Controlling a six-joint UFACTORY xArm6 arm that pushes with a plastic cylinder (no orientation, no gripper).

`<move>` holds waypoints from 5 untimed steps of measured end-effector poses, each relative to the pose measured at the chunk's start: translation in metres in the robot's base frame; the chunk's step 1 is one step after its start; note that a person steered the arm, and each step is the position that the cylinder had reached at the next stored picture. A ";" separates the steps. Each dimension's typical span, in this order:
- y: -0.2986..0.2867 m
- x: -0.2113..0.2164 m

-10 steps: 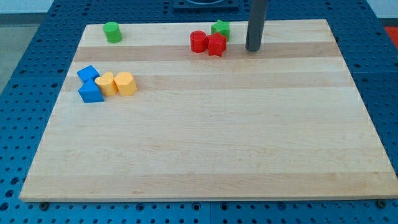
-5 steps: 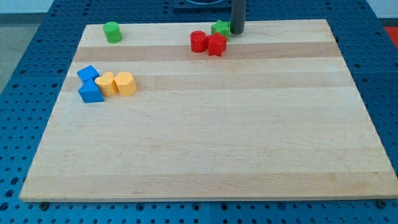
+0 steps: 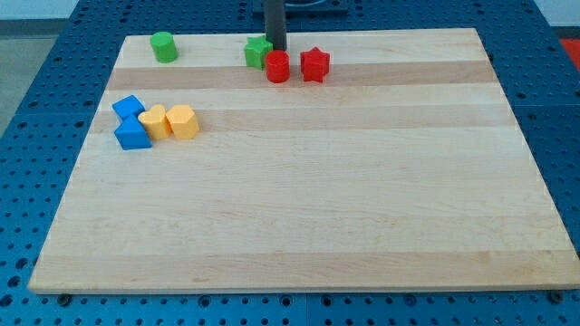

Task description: Move the green star diagonally top left to the red circle

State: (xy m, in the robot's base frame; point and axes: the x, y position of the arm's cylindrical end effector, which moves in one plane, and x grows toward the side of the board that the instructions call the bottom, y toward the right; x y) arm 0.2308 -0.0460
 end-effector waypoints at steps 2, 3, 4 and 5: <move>-0.011 0.022; -0.026 0.033; -0.053 0.037; -0.082 0.040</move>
